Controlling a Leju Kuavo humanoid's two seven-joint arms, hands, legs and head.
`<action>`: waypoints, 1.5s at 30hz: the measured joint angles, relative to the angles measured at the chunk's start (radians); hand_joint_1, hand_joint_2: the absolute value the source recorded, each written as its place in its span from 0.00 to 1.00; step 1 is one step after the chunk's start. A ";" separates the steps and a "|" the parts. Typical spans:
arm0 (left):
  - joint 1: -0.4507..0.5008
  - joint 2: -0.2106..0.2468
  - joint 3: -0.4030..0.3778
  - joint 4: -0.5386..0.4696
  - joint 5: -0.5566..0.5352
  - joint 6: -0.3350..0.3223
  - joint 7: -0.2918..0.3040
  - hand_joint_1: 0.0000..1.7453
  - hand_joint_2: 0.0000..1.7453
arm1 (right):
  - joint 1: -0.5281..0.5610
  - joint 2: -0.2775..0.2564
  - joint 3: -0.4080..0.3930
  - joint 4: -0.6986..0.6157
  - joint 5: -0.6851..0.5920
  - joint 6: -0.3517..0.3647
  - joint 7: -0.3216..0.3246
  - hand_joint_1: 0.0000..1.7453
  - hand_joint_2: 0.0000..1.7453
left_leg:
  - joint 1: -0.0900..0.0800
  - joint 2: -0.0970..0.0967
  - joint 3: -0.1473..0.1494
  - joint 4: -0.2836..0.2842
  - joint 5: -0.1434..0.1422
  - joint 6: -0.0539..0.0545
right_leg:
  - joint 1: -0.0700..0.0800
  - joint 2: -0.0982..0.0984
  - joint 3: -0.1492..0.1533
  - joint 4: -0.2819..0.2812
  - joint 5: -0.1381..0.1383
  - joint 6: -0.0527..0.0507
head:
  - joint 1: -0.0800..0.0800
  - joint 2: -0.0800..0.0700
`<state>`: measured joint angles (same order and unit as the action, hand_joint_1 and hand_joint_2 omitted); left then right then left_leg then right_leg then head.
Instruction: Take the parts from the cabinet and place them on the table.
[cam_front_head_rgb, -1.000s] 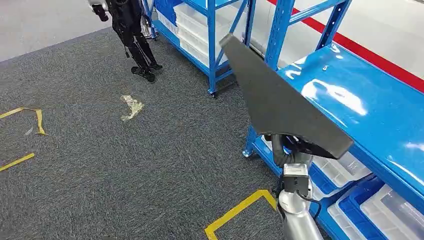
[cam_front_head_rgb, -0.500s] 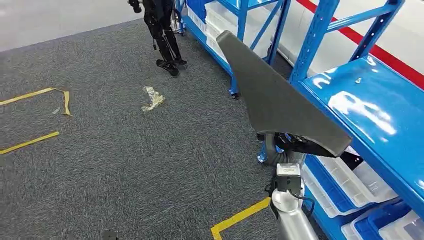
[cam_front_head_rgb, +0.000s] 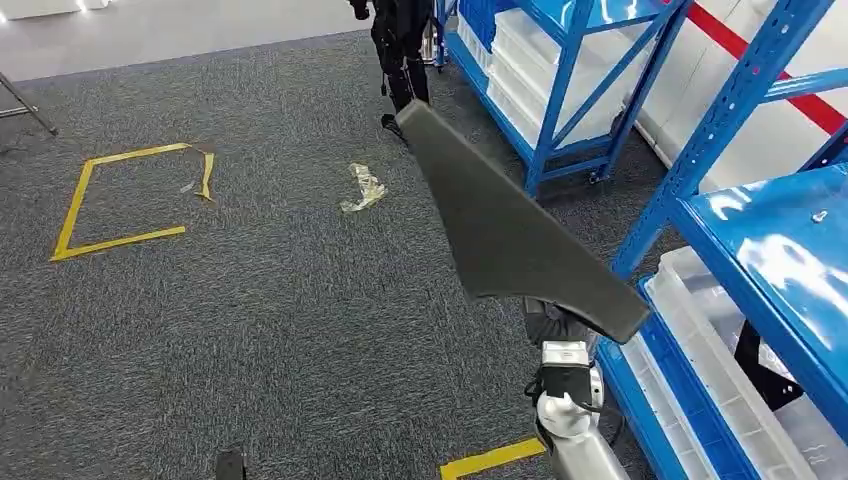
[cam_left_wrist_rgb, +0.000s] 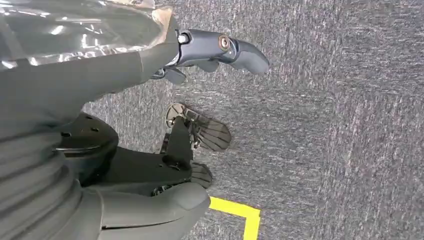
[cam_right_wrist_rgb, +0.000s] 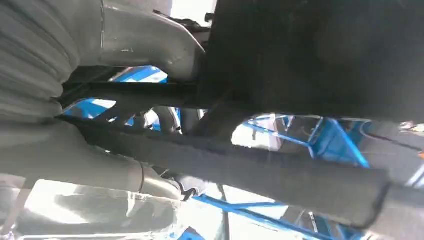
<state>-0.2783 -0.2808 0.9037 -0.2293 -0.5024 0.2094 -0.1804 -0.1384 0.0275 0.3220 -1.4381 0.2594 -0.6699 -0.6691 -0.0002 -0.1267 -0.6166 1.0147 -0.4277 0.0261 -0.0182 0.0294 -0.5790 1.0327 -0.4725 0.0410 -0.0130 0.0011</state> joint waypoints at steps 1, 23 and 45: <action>0.000 0.003 0.000 0.000 -0.001 0.000 0.001 0.00 1.00 | -0.001 0.000 0.003 -0.001 0.000 0.000 0.000 1.00 1.00 | 0.001 0.004 -0.002 0.004 -0.005 -0.004 | -0.012 -0.009 0.002 -0.005 0.004 -0.009 | 0.000 0.000; -0.008 0.013 -0.031 0.004 -0.029 -0.015 0.043 0.00 1.00 | 0.008 -0.021 0.014 -0.026 0.003 -0.013 0.006 1.00 1.00 | -0.006 0.155 0.004 -0.002 -0.005 0.017 | 0.019 -0.156 0.013 -0.004 -0.025 -0.004 | -0.003 0.000; 0.091 0.112 -0.190 0.006 -0.131 -0.151 0.003 0.00 1.00 | 0.284 -0.065 -0.158 -0.212 0.036 -0.015 -0.003 1.00 1.00 | -0.013 0.214 0.017 0.008 -0.033 0.000 | 0.020 -0.129 0.017 -0.005 -0.017 -0.029 | -0.004 0.000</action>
<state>-0.1877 -0.1686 0.7141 -0.2228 -0.6333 0.0584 -0.1774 0.1461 -0.0374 0.1641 -1.6503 0.2957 -0.6847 -0.6722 -0.0128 0.0875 -0.5995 1.0223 -0.4603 0.0264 0.0018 -0.0998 -0.5619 1.0281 -0.4895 0.0122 -0.0167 0.0008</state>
